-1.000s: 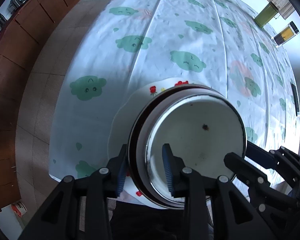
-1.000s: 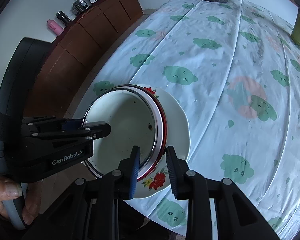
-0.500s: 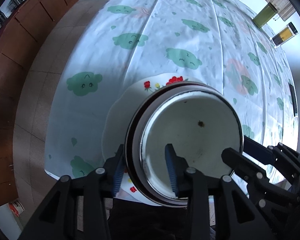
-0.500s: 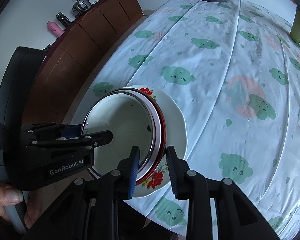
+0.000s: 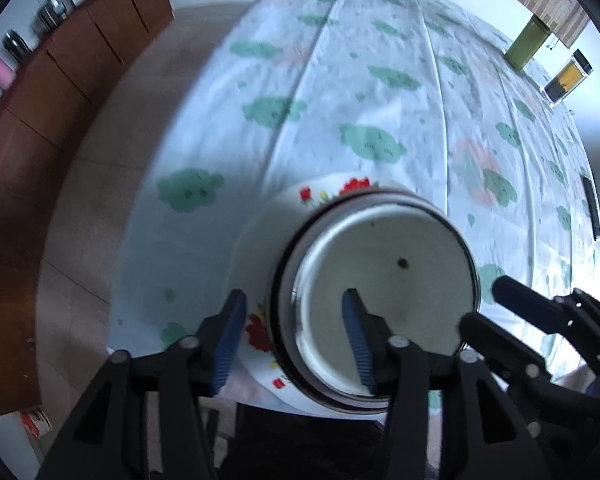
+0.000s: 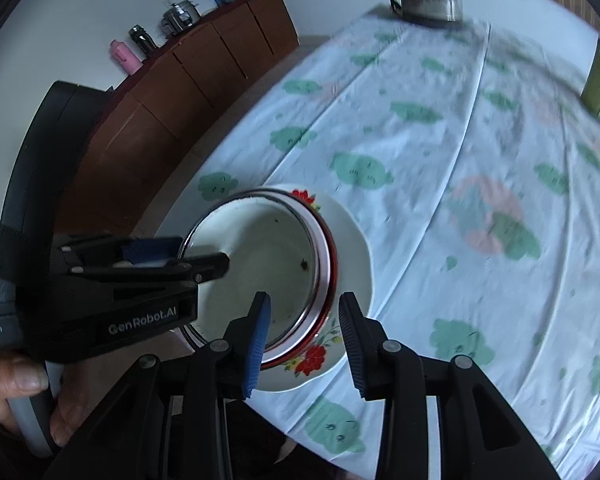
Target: Organize plates and bowls
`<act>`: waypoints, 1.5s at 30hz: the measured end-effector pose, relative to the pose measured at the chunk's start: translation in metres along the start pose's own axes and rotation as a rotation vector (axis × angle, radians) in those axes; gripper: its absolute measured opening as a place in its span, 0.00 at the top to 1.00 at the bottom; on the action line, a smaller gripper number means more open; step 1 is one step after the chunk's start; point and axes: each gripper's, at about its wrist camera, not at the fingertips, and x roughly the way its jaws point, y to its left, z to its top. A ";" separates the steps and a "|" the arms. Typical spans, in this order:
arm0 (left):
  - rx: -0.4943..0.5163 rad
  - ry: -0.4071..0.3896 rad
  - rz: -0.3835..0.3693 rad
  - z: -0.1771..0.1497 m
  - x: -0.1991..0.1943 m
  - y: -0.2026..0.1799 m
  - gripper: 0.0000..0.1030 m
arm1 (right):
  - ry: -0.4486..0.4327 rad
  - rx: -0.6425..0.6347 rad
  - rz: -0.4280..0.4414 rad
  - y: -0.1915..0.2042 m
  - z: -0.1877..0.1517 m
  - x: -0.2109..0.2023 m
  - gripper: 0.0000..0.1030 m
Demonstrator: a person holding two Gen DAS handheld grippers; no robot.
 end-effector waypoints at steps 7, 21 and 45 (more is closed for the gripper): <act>0.021 -0.129 0.007 -0.007 -0.030 -0.005 0.45 | -0.124 -0.049 -0.057 0.003 -0.011 -0.032 0.54; 0.075 -0.475 -0.039 -0.033 -0.110 -0.031 0.11 | -0.545 -0.071 -0.225 0.009 -0.045 -0.131 0.29; 0.097 -0.571 -0.049 -0.045 -0.135 -0.046 0.11 | -0.698 -0.037 -0.289 0.004 -0.067 -0.170 0.24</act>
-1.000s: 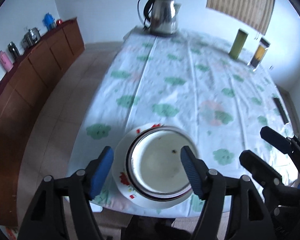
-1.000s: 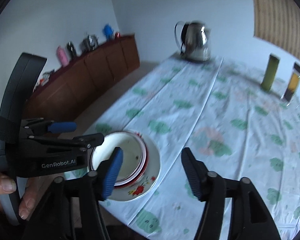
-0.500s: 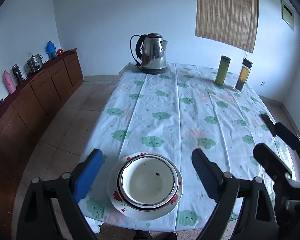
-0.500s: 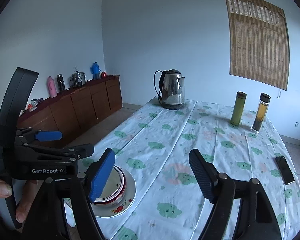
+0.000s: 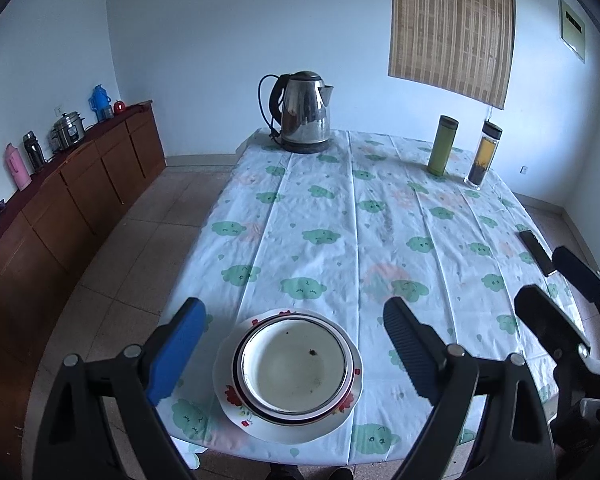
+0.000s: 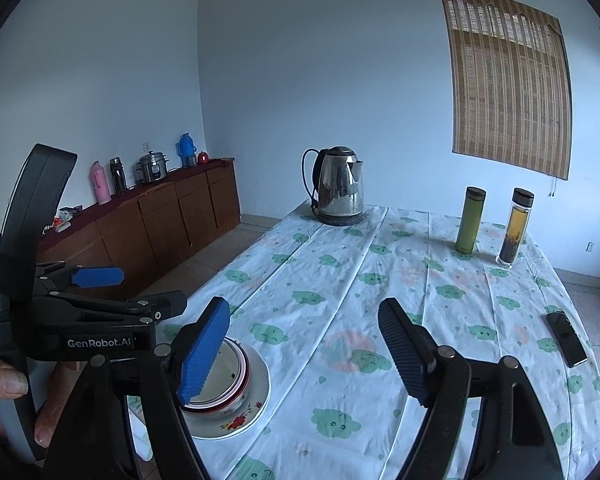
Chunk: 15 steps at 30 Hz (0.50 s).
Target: Organize plates and bowls
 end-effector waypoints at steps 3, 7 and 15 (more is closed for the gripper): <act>-0.002 -0.001 -0.003 -0.001 0.000 0.000 0.11 | 0.007 0.002 -0.005 0.001 0.000 0.001 0.24; 0.011 0.001 -0.005 0.002 0.000 -0.002 0.11 | 0.010 0.004 -0.012 0.002 0.000 0.001 0.24; 0.023 0.032 -0.041 0.006 0.008 0.000 0.10 | 0.020 0.010 -0.018 0.003 -0.001 0.002 0.24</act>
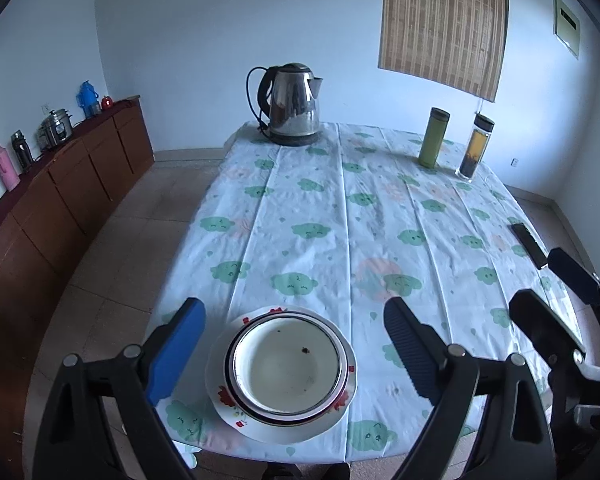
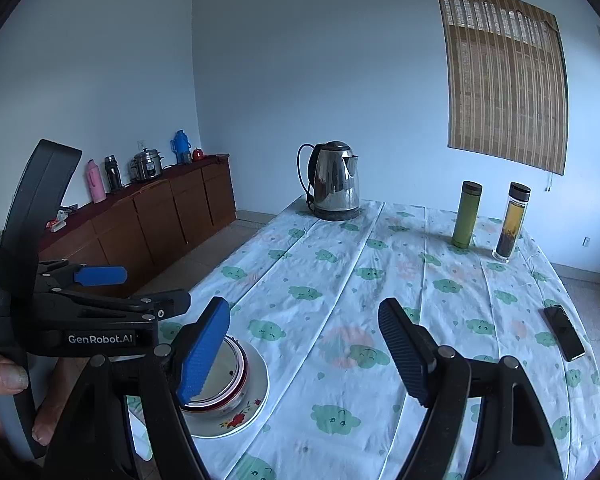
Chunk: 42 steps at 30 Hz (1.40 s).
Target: Organize plates and bowls
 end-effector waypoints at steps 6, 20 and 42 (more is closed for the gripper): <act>0.006 0.003 -0.007 0.000 0.002 -0.001 0.10 | -0.002 0.003 -0.006 -0.002 -0.001 -0.001 0.24; 0.003 -0.014 -0.001 0.003 -0.001 -0.001 0.10 | -0.024 0.001 -0.020 -0.004 0.000 -0.010 0.24; 0.065 -0.078 0.022 0.008 -0.005 -0.007 0.00 | -0.037 0.017 -0.046 -0.010 0.002 -0.010 0.24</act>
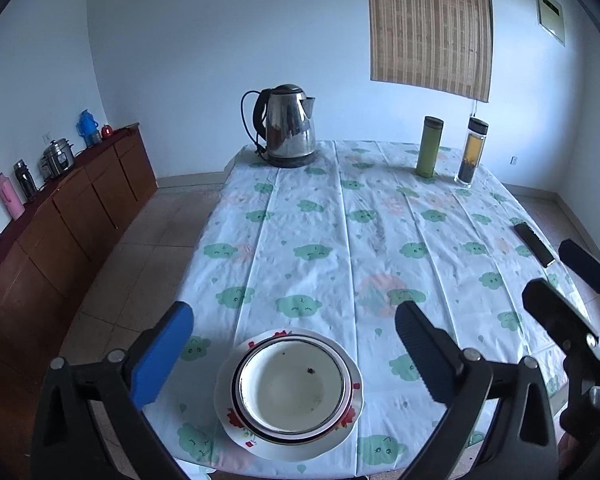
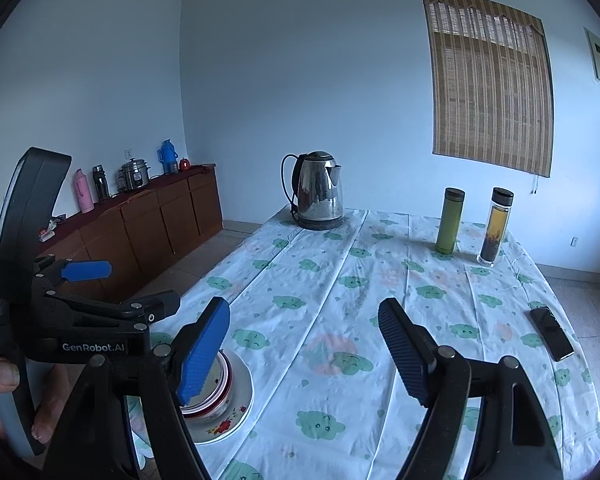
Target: Organize plates and bowls
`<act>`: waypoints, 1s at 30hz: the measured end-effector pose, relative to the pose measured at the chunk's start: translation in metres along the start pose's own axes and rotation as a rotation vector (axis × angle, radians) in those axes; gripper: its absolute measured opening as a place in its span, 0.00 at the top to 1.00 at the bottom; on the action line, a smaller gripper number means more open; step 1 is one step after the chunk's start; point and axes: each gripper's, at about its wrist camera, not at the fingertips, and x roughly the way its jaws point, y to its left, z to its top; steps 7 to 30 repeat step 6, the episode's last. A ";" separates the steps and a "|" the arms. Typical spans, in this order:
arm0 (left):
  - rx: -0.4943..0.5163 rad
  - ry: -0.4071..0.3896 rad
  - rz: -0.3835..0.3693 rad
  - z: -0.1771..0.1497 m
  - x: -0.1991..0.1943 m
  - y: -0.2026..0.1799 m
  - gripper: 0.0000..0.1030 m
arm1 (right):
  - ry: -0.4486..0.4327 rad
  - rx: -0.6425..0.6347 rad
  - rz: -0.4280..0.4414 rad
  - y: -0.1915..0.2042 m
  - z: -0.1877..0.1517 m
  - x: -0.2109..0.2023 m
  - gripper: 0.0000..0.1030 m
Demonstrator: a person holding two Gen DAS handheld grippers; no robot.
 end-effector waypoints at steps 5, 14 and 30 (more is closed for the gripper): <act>-0.001 0.006 -0.010 0.001 0.002 0.000 0.00 | -0.001 0.000 0.002 0.000 0.000 0.003 0.24; 0.001 0.008 -0.011 0.002 0.003 -0.001 0.00 | 0.001 0.001 0.002 0.000 0.000 0.004 0.24; 0.001 0.008 -0.011 0.002 0.003 -0.001 0.00 | 0.001 0.001 0.002 0.000 0.000 0.004 0.24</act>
